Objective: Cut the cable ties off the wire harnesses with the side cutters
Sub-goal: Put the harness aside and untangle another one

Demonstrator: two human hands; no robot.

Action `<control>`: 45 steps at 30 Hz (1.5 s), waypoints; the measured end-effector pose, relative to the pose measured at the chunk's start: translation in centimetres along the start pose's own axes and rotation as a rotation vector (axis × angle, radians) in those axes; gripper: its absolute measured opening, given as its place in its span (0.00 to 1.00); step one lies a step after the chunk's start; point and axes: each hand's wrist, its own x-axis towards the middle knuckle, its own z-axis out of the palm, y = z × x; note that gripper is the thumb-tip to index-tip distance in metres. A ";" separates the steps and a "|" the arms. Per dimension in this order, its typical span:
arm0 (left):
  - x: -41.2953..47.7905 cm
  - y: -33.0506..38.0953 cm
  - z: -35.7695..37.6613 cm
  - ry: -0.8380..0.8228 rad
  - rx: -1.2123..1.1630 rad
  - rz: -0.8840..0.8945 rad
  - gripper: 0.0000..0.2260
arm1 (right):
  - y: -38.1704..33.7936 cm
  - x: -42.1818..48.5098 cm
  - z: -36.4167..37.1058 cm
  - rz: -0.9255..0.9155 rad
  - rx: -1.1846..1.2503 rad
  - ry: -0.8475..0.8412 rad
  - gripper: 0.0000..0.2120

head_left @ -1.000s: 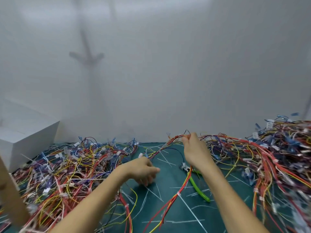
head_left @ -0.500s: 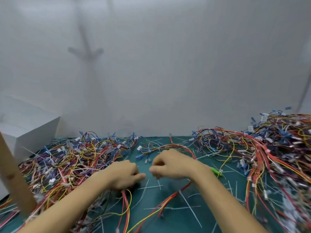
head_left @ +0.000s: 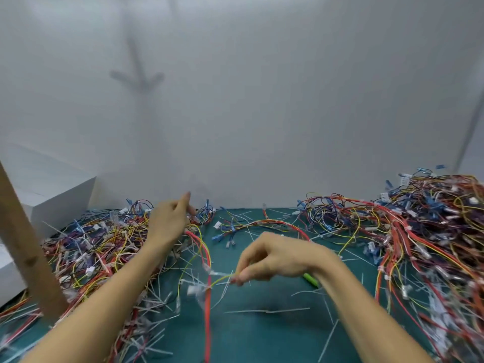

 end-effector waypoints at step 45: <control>-7.0 3.2 13.9 0.375 -0.600 -0.354 0.08 | 0.4 -0.8 -3.2 0.093 0.500 1.014 0.12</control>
